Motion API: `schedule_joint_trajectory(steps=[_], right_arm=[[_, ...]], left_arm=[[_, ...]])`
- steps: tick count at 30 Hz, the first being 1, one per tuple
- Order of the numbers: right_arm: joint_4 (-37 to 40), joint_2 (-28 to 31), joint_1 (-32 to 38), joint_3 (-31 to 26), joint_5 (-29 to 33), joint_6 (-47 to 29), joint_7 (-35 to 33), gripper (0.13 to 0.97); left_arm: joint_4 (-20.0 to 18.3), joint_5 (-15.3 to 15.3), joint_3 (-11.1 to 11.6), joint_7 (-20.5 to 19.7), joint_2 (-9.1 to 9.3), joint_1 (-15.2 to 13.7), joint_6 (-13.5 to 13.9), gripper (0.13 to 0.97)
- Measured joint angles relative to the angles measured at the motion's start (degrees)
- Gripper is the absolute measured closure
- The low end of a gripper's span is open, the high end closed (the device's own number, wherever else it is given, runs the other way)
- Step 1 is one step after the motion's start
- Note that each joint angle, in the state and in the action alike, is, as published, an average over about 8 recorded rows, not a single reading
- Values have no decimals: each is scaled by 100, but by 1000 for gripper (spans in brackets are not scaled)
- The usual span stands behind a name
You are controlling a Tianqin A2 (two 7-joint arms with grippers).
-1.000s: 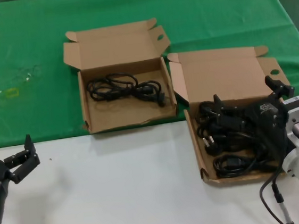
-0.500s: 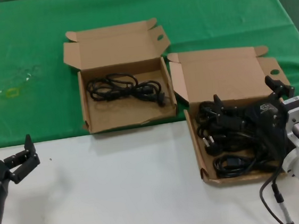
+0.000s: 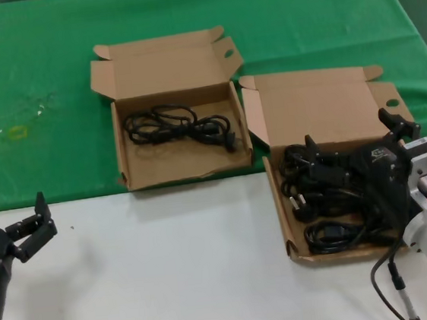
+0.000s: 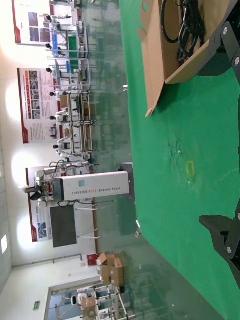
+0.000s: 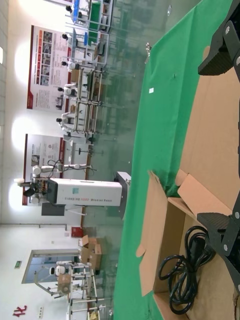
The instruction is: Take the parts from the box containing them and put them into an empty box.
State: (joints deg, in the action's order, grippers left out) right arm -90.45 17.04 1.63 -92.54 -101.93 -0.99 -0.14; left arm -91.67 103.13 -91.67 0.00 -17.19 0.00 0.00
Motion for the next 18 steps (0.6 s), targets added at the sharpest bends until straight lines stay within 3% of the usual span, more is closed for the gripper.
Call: schedule_joint_trajectory(steps=[18], right_arm=[[0,0,0,0,0,0,0,129]], left_arm=[[0,0,0,0,0,0,0,132]])
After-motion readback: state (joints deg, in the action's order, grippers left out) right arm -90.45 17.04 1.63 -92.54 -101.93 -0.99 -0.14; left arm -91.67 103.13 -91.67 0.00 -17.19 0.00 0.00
